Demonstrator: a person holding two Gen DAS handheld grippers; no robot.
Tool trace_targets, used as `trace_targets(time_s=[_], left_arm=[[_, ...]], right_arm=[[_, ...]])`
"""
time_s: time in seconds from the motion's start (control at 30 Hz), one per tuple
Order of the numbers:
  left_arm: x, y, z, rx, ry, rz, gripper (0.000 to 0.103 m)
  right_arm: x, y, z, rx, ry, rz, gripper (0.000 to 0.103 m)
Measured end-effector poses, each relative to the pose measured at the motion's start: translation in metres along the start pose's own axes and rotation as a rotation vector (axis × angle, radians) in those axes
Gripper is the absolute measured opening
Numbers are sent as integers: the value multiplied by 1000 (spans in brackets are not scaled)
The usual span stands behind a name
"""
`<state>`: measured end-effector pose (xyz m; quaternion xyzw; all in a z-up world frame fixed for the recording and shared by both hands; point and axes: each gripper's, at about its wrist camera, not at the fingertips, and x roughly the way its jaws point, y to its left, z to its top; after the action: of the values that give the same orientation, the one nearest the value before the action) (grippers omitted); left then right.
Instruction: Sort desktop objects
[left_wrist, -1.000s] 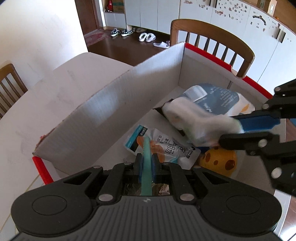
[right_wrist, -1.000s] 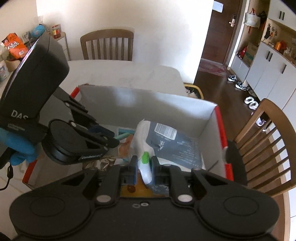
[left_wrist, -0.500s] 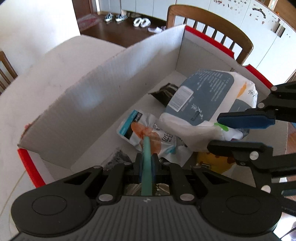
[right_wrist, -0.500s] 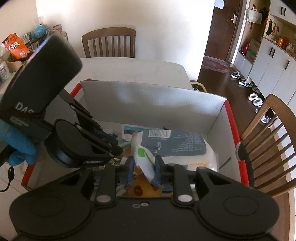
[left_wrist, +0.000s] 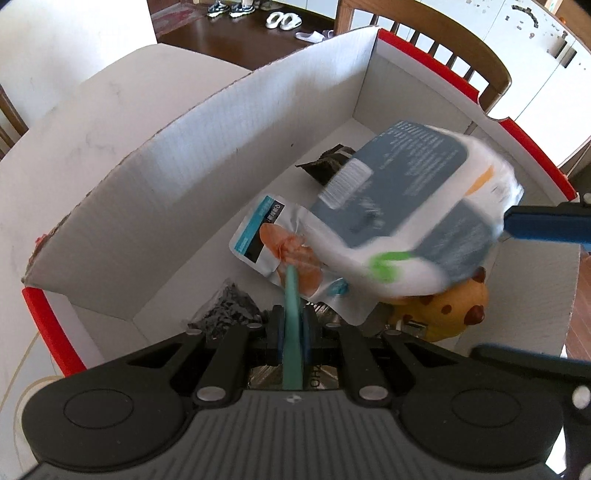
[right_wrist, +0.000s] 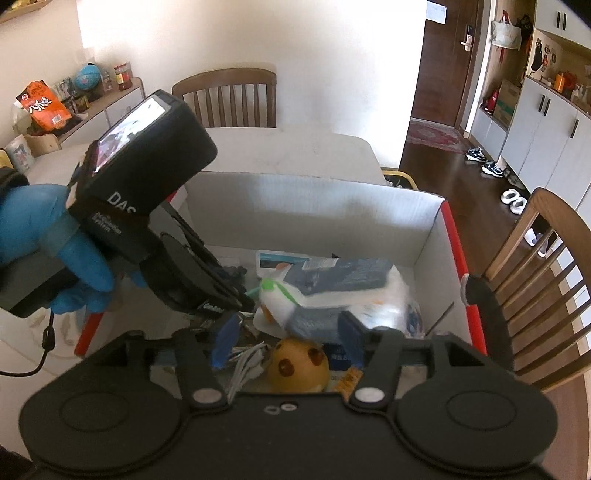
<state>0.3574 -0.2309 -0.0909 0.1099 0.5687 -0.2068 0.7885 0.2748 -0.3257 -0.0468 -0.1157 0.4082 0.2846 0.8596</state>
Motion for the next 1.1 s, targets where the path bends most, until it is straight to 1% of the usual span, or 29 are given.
trace_targets(time_s=[0.17, 0.2, 0.3, 0.33, 0.37, 0.4, 0.43, 0.47, 0.53, 0.7, 0.83, 0.9, 1.1], left_arm=[[-7, 1, -3, -9, -16, 9, 10], [-9, 1, -3, -10, -20, 12, 10], [-15, 0, -6, -13, -31, 14, 16], [-17, -1, -6, -14, -36, 16, 21], [-20, -1, -7, -15, -44, 19, 29], [-24, -2, -9, -17, -53, 16, 34], [-25, -4, -10, -21, -60, 14, 46], [-29, -5, -10, -19, -73, 4, 51], [-38, -7, -14, -21, -95, -9, 56], [-62, -12, -28, -12, -157, -27, 58], [-81, -18, -37, -9, -210, -39, 58], [-89, -19, -42, -16, -239, -15, 58], [-108, -22, -58, -35, -286, -19, 61]], right_arm=[[-9, -2, -2, 12, -5, 0, 66], [-10, -3, -2, 14, -6, 2, 68], [-16, -4, -3, 17, -13, 4, 70], [-17, -4, -3, 18, -17, 5, 71], [-19, -5, -3, 20, -22, 7, 72], [-22, -5, -3, 24, -27, 10, 73], [-24, -5, -4, 25, -30, 13, 73], [-27, -5, -4, 25, -33, 16, 73], [-31, -3, -4, 20, -39, 14, 75], [-40, -3, -5, 23, -52, 7, 79], [-47, -4, -8, 35, -62, 2, 80], [-51, -4, -9, 40, -70, 0, 80], [-63, -4, -13, 57, -89, -1, 81]])
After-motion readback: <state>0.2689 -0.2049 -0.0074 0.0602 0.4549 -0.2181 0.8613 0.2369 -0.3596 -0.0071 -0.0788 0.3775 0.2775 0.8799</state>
